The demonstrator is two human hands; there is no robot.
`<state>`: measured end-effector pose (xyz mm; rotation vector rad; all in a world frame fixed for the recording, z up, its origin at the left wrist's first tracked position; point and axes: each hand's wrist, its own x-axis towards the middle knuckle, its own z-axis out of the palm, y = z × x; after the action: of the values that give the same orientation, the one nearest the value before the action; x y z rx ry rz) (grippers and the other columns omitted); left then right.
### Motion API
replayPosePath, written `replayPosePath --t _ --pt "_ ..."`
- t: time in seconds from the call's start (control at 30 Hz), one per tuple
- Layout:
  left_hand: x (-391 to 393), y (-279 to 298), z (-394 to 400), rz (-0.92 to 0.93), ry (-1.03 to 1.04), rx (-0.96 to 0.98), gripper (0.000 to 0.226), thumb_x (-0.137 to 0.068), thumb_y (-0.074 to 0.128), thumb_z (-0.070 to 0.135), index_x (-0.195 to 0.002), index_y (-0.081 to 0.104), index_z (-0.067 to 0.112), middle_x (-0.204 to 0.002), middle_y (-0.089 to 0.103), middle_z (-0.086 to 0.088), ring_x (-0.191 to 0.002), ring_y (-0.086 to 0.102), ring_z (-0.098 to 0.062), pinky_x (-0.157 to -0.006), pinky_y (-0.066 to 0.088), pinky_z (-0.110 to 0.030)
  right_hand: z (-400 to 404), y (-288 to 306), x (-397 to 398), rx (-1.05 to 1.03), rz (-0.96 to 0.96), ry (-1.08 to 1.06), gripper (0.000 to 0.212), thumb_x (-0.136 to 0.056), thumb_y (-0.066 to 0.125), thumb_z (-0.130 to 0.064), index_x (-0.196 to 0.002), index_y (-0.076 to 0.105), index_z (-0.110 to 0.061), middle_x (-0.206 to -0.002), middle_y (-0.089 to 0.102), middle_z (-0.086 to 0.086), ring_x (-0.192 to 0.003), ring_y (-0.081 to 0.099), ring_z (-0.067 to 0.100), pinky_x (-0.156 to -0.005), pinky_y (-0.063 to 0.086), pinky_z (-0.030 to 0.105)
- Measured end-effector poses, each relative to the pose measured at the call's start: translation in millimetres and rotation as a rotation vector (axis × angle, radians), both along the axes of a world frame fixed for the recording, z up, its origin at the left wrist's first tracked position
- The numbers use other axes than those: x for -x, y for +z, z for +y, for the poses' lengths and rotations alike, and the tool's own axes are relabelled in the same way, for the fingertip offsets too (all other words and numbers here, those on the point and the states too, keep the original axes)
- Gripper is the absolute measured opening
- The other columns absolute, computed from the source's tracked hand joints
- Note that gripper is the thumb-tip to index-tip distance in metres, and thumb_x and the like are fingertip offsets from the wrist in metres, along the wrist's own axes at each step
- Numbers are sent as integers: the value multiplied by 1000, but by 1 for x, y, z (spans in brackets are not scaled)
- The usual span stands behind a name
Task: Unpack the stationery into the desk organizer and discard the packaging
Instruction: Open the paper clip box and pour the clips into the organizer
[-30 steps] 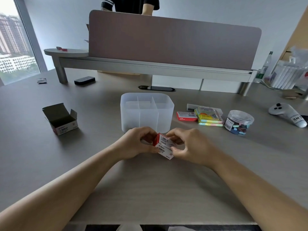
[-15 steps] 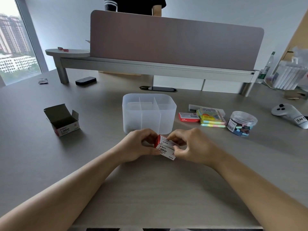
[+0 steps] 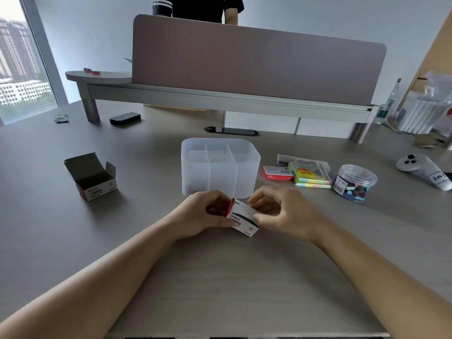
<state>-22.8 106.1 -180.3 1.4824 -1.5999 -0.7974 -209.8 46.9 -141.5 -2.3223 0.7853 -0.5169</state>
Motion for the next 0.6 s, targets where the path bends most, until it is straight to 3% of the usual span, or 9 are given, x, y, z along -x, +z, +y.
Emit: replayPosePath --t 0.17,0.3,0.4,0.5,0.6 --pt "0 2 0 74 -23 -17 32 -70 70 2 -85 57 26 -88 66 7 -77 62 3 -77 50 -14 -1 -5 1 -48 -131 -45 28 -75 67 -8 -74 48 -28 -82 63 -2 -78 64 13 -72 54 24" --pt "-3 7 3 154 -1 -39 32 -74 65 -3 -87 56 25 -87 68 -1 -81 64 -12 -77 51 -27 -3 -1 -5 -37 -302 -123 26 -84 55 -10 -74 40 -28 -74 54 -1 -72 61 19 -68 56 37" --pt "-4 13 9 234 9 -34 33 -75 61 -7 -88 56 23 -81 67 -2 -71 65 -3 -71 52 -18 -2 3 -13 20 -339 -110 33 -87 48 -2 -71 40 -30 -84 54 1 -80 63 32 -68 58 43" --pt "-9 20 16 285 39 -21 33 -76 59 -9 -88 56 21 -80 66 -2 -68 65 -1 -68 53 -14 -1 5 -23 23 -342 -71 42 -84 44 8 -69 51 -30 -91 52 -7 -83 60 25 -64 58 23" --pt "-17 28 23 340 52 -6 33 -76 56 -12 -88 56 19 -77 66 -3 -64 65 1 -65 52 -12 1 11 -33 -132 -326 -53 23 -88 51 -11 -74 57 -29 -89 59 -3 -71 66 13 -63 58 25"
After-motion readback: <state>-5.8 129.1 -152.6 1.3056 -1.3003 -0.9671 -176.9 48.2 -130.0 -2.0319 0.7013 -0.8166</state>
